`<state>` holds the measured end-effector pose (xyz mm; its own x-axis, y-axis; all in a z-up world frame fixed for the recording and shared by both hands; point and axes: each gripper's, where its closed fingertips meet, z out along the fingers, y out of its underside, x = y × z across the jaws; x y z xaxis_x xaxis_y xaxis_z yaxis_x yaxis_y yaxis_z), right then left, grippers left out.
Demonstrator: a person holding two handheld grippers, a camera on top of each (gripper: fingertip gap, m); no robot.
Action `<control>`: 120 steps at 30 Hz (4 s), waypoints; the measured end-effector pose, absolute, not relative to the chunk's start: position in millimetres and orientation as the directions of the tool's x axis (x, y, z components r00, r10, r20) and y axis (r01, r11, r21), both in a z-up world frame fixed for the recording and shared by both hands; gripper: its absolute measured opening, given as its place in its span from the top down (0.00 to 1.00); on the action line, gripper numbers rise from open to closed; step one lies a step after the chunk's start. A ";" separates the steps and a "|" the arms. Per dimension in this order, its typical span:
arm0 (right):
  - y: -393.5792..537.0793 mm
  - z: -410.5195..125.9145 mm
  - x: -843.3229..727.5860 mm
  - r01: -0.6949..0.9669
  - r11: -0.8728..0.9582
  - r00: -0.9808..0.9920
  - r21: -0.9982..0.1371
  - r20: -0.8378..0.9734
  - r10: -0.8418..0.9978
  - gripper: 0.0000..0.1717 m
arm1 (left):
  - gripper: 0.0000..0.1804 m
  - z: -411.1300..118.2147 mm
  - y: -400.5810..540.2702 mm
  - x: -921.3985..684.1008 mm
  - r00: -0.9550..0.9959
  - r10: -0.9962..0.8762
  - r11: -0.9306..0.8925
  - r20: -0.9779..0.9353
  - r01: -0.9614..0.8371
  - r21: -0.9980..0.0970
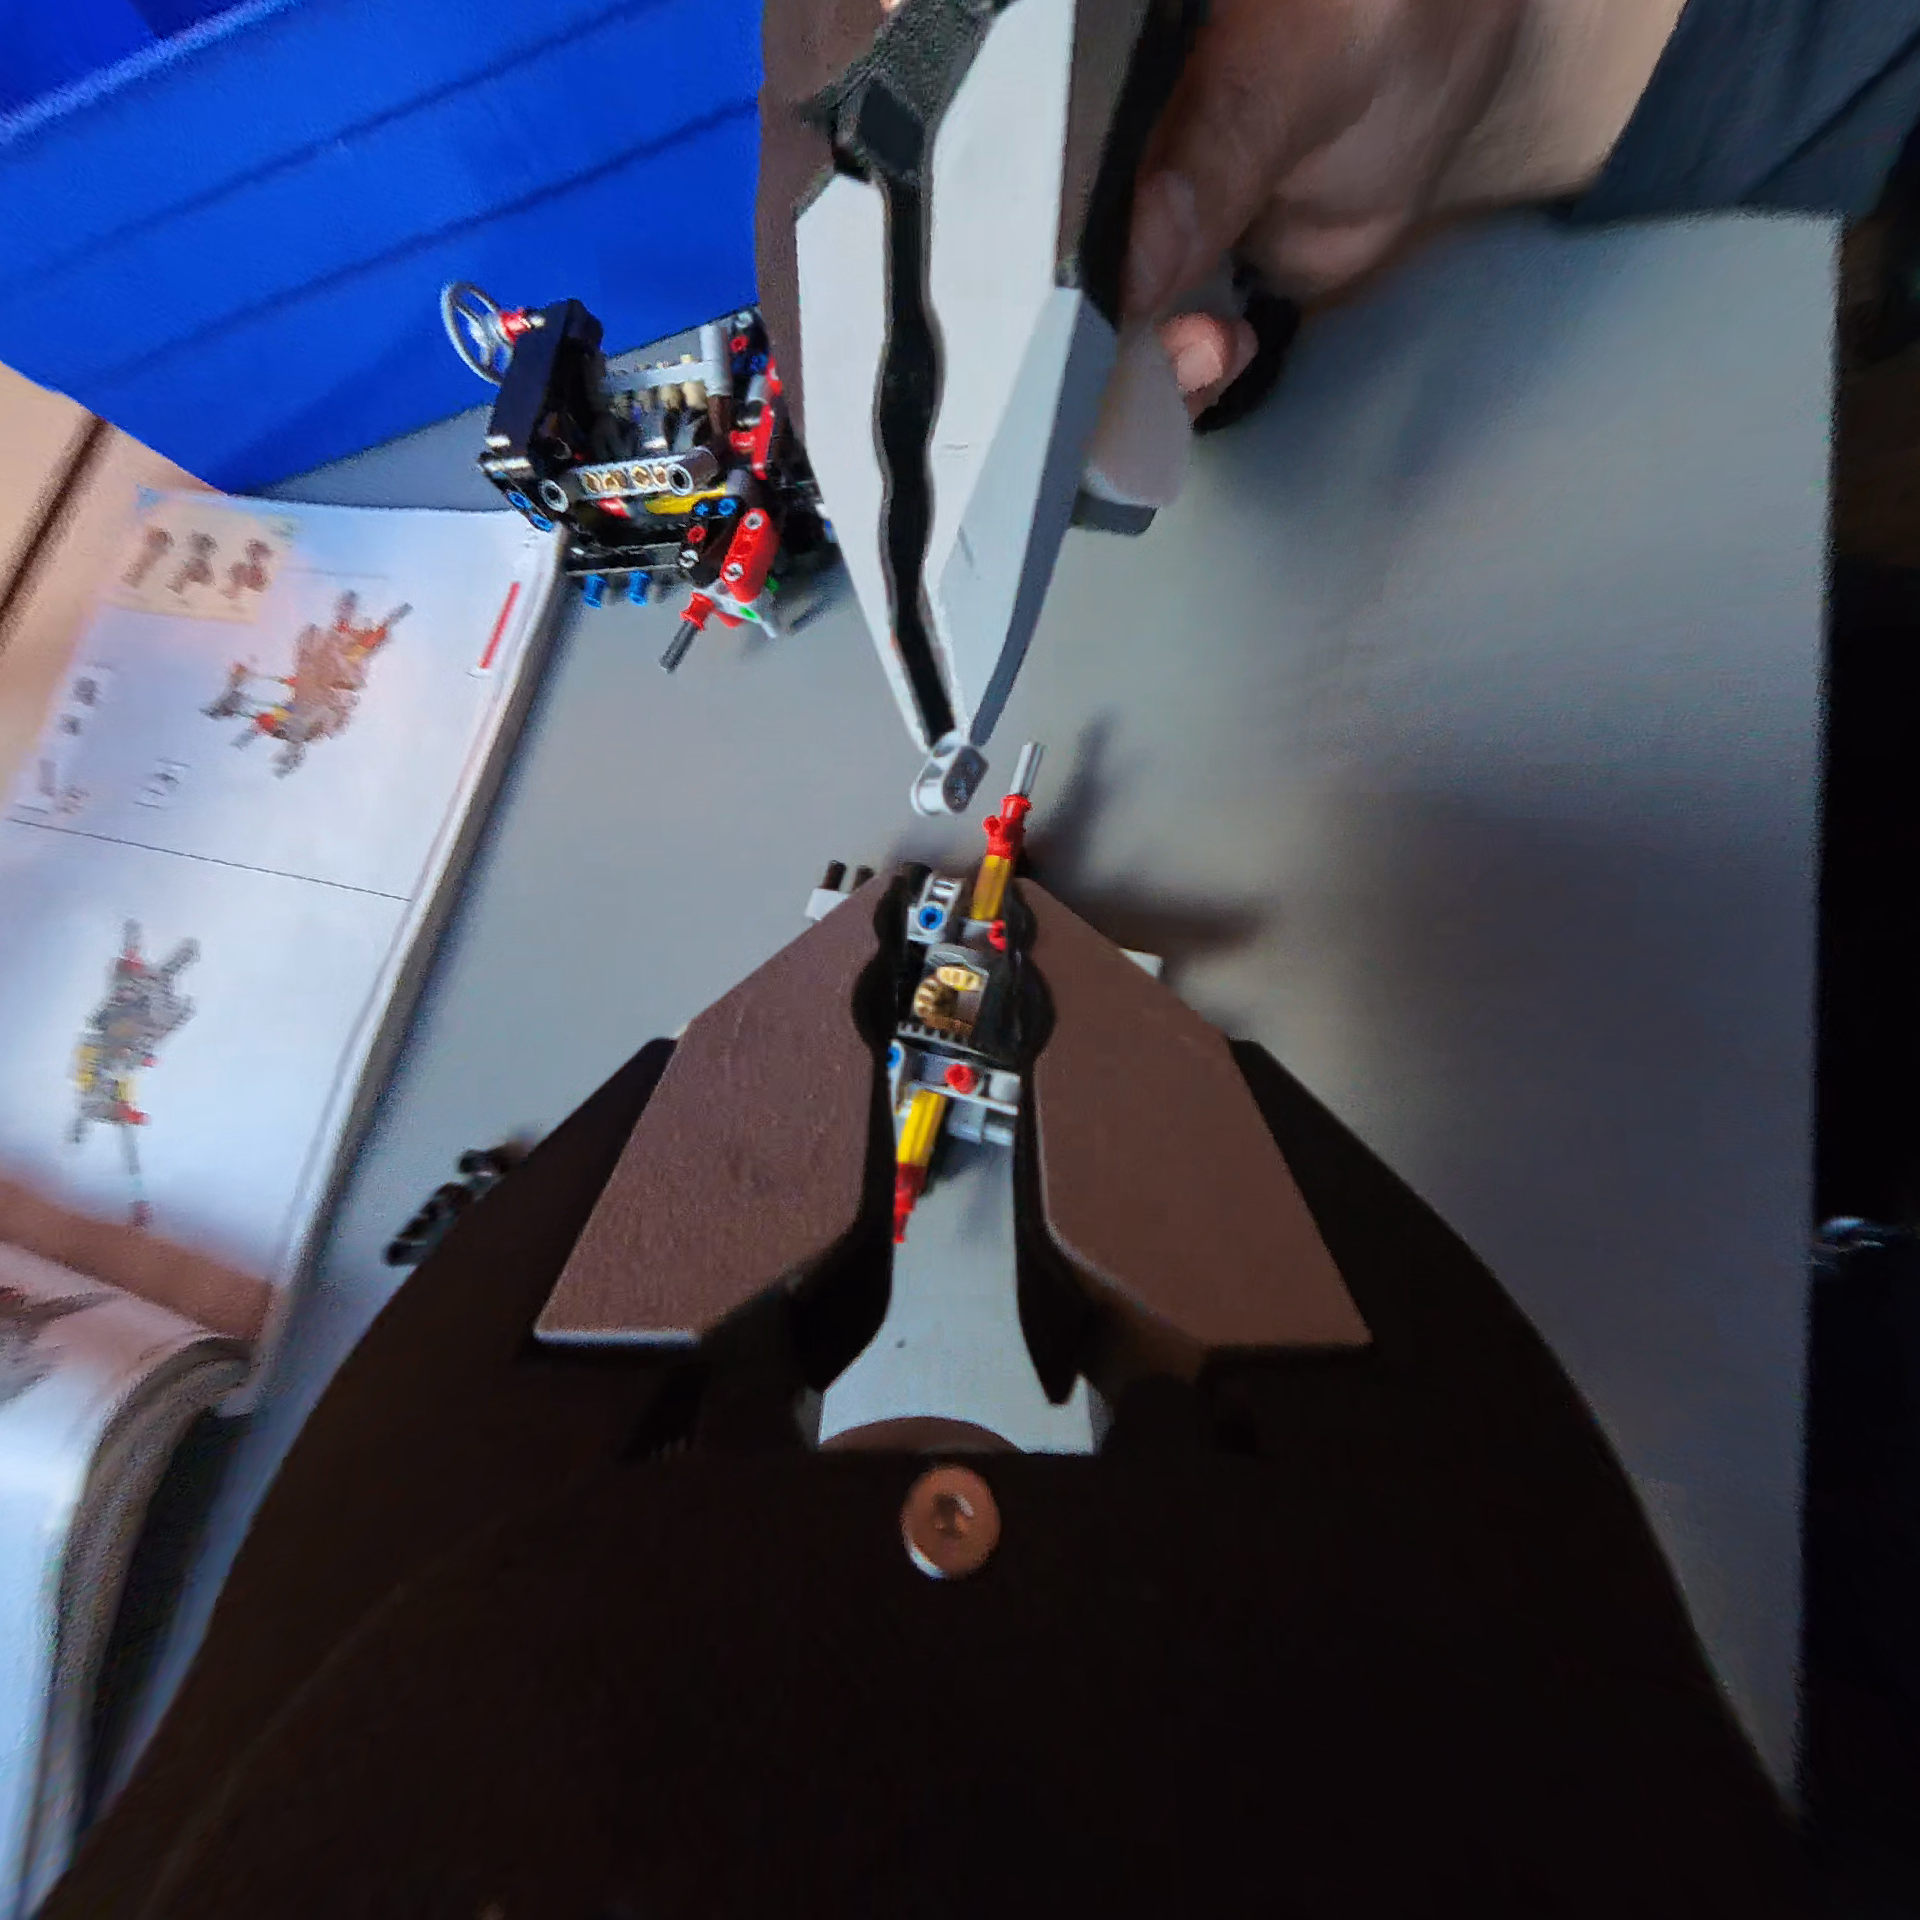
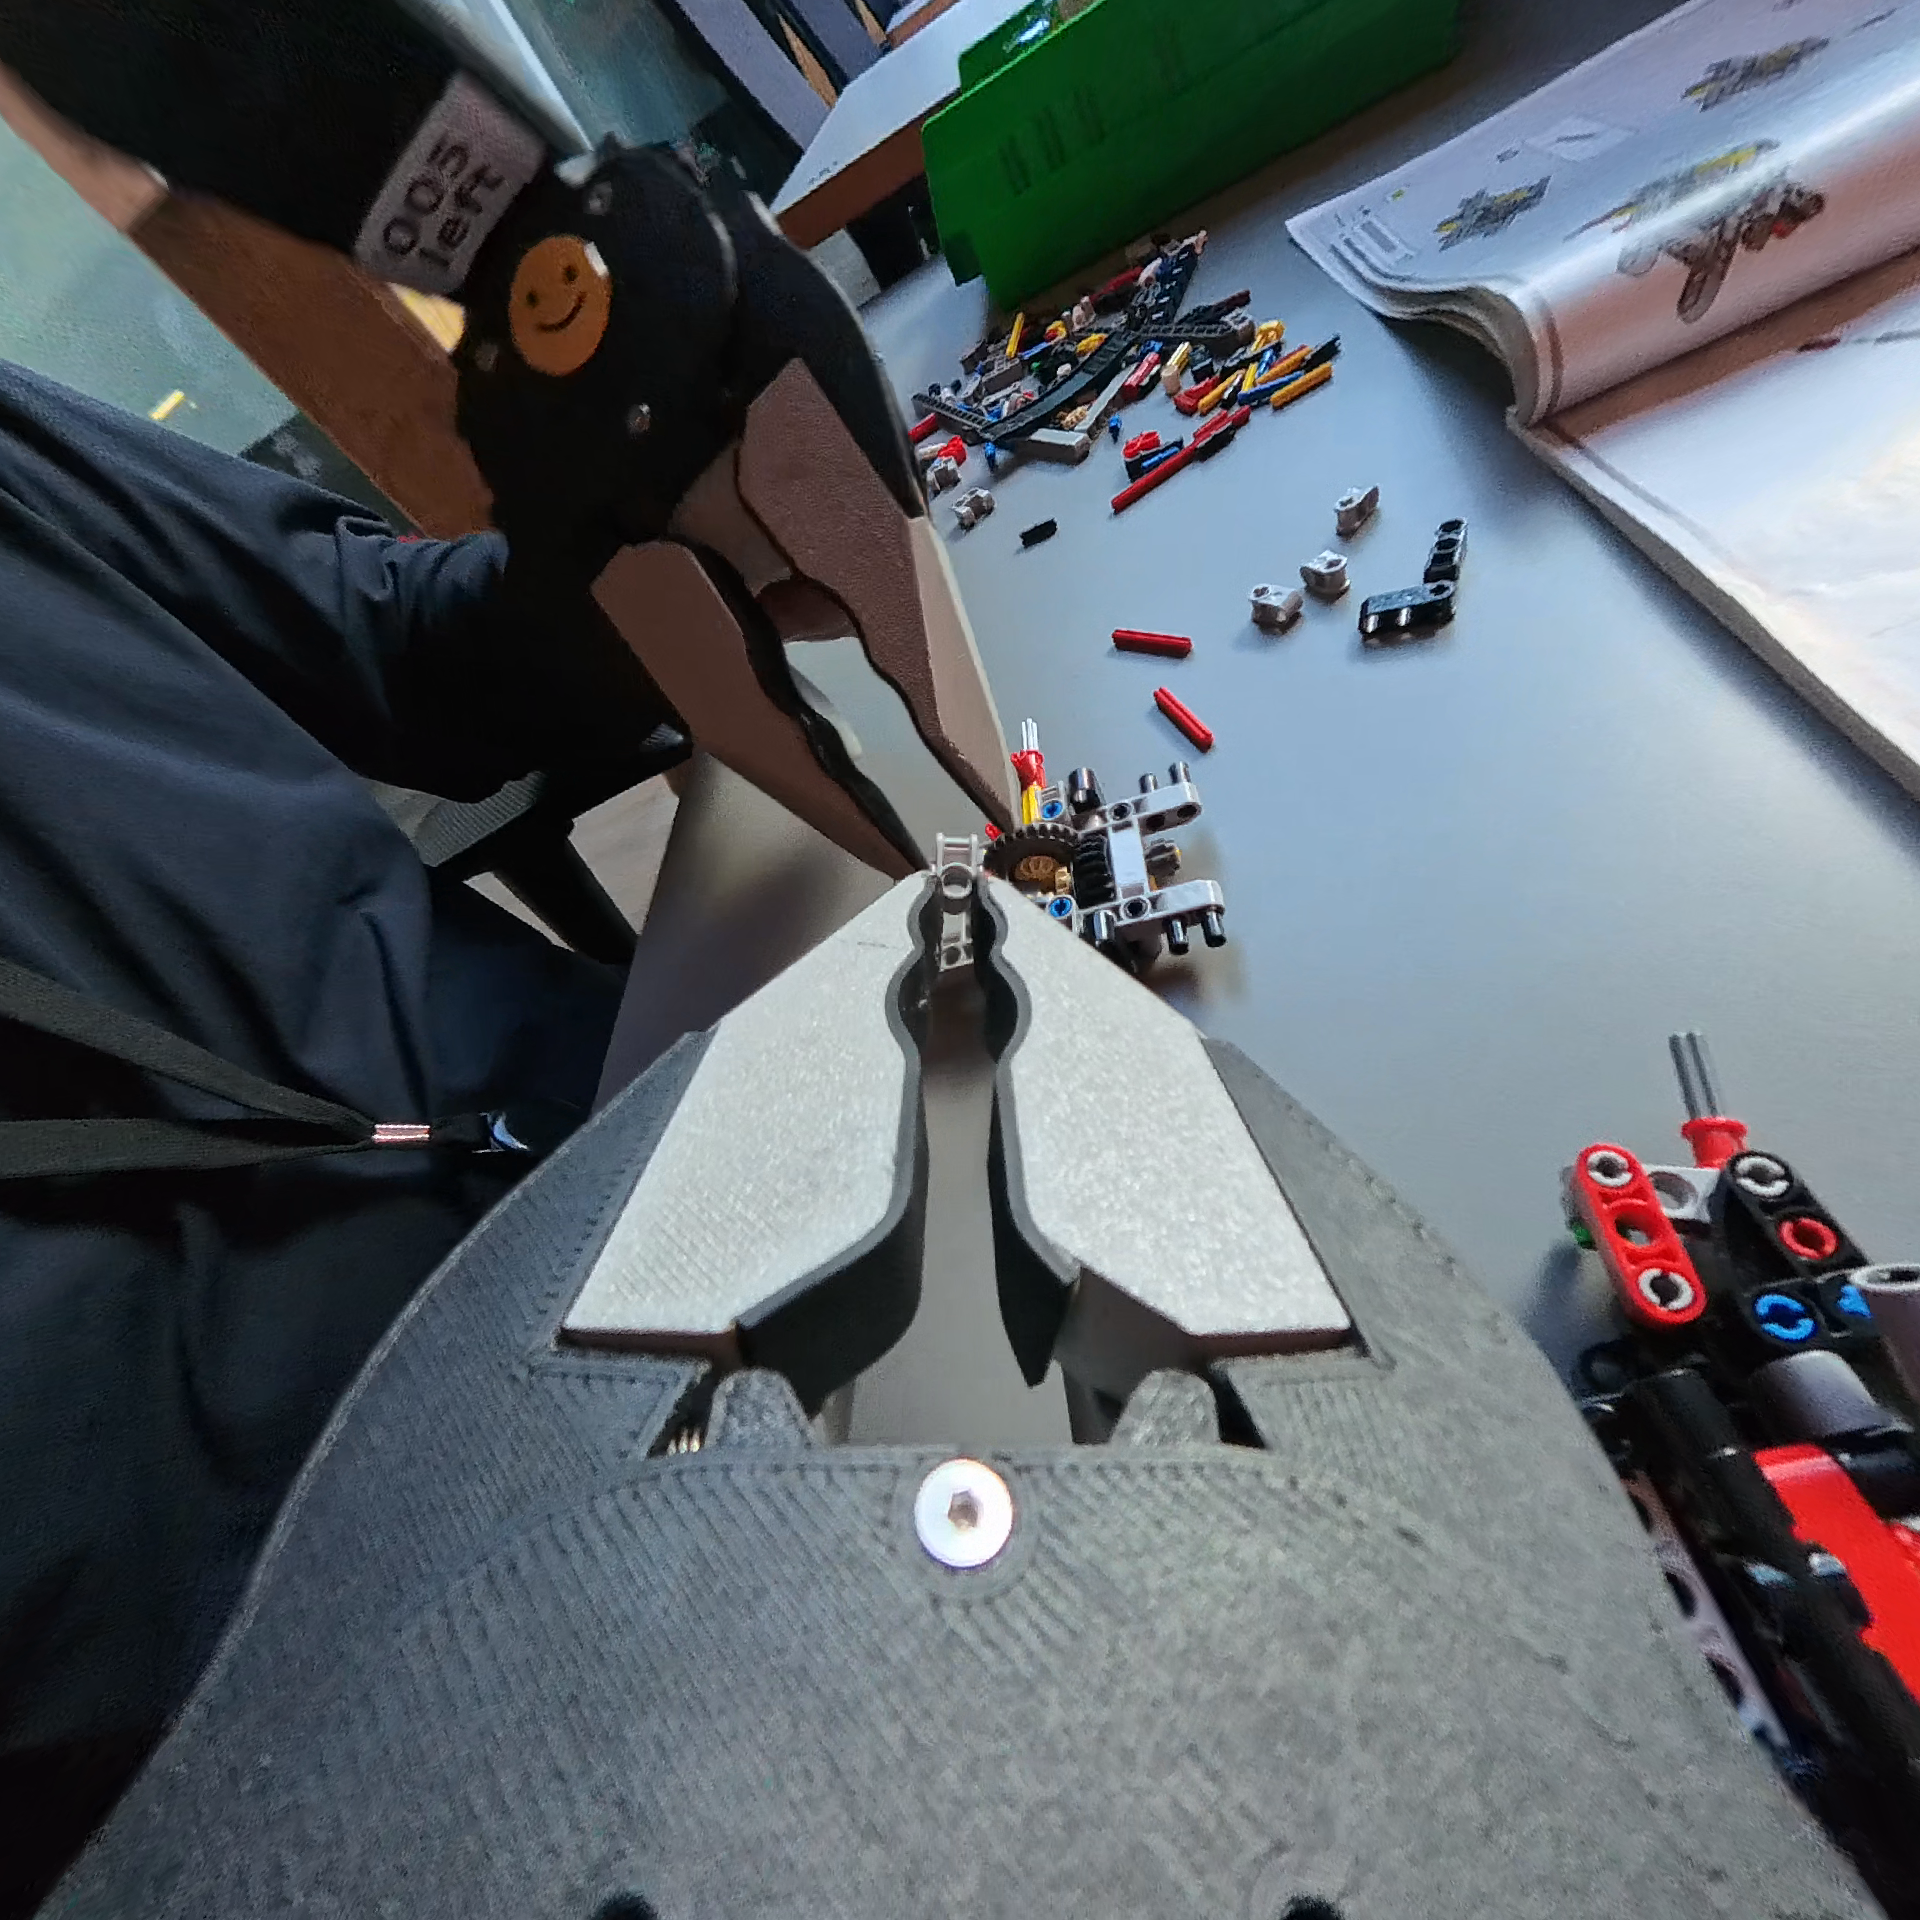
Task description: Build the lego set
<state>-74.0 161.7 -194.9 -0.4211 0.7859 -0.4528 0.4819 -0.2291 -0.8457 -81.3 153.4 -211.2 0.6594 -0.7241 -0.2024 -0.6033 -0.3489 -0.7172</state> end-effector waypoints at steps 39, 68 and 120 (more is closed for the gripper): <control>166.8 -130.3 -65.8 0.140 -0.256 -0.497 -0.957 -0.291 0.817 0.94 | 0.96 -129.8 165.6 -65.6 0.675 -0.707 -0.233 0.213 0.062 -0.971; 162.8 -138.2 -70.9 0.196 -0.254 -0.479 -0.947 -0.319 0.818 1.00 | 0.97 -136.3 163.1 -56.6 0.690 -0.713 -0.192 0.125 -0.021 -0.981; 188.1 -248.0 35.3 0.892 0.135 -0.135 -0.430 0.031 0.990 0.86 | 0.87 -211.2 136.3 -118.7 0.739 -0.665 -0.378 -0.107 -0.457 -0.805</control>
<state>35.3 188.1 -248.0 -0.1349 0.9904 0.0308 0.8924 0.1350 -0.4305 -118.7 136.3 -211.2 0.7389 -0.6652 -0.1073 -0.4571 -0.3778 -0.8052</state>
